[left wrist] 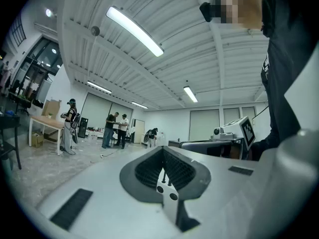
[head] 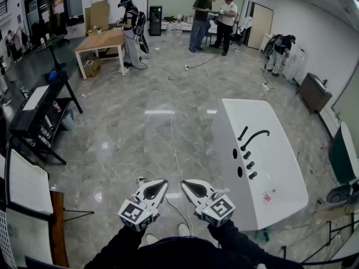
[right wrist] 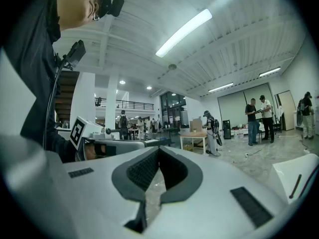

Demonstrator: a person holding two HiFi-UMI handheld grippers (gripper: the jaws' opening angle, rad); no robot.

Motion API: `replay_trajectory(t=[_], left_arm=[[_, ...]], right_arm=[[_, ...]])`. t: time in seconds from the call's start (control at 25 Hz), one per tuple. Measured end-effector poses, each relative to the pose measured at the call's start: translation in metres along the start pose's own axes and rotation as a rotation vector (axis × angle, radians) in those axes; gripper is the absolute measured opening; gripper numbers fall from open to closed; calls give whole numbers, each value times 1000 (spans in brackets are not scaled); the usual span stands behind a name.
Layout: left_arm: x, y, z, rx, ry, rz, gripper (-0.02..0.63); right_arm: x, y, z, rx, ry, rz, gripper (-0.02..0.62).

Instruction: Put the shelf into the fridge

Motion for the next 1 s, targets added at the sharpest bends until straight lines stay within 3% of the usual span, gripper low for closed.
replay_trajectory(t=[0.36,0.6,0.84,1.0], left_arm=[[-9,-5,-4,23,-10,7,6],[-21,-9,-5,9,-9,51,6],[-48,-8,-5,5,-22,138,6],[-79,2,-12,10,-41,231,6]], right_arm=[[-9,0,-22,3,11,-13,6],[-8,8,-17,-37,-33,37,8],[9,21,-11,-67,-52,119,6],[37,33,-11,-57,-53,261,6]])
Point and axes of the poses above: the fingertips, and each gripper's own axes: x forward along the fingers, y to its left, z out of its top, the point moved 6 cm from there along -x, backward along the fingers, and after that the axes turned 13 degrees about z, right-handed, at the moved point
